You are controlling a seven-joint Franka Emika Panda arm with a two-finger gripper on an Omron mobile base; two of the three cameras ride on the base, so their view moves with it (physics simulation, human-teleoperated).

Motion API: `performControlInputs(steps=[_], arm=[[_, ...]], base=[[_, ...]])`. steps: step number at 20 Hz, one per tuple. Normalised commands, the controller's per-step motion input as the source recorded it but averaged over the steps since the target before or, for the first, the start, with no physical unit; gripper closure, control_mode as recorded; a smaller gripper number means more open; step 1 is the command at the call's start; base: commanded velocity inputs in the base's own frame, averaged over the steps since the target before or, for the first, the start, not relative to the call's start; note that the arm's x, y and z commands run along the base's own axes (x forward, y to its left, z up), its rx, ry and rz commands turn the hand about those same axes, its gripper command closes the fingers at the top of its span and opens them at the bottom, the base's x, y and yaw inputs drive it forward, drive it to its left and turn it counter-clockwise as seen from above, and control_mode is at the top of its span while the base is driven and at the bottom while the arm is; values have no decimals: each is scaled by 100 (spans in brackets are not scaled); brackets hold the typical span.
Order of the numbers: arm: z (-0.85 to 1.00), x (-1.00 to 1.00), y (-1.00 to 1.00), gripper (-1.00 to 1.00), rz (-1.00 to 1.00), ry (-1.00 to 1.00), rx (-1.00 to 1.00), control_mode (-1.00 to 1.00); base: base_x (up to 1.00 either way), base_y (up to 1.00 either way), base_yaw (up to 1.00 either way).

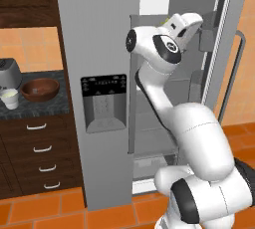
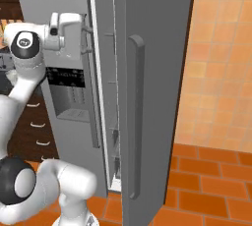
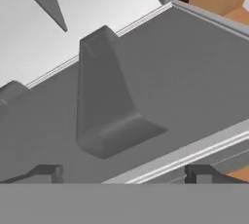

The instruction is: Grab a lemon wedge from the fridge and one ice cube from the ice bowl, and put them in the glass of lemonade.

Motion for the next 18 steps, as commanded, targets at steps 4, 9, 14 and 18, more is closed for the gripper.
performControlInputs(steps=[4, 9, 14, 18], arm=[[-7, 86, -2, -100, -35, 21, 0, -100], [-9, 48, -17, -100, -22, 14, 0, -100], [-32, 55, -16, -100, -16, 11, 0, -100], [-30, 45, -41, -100, -21, 12, 0, -100]], base=[[0, 0, 0], [0, 0, 0], [0, 0, 0], [0, 0, 0]])
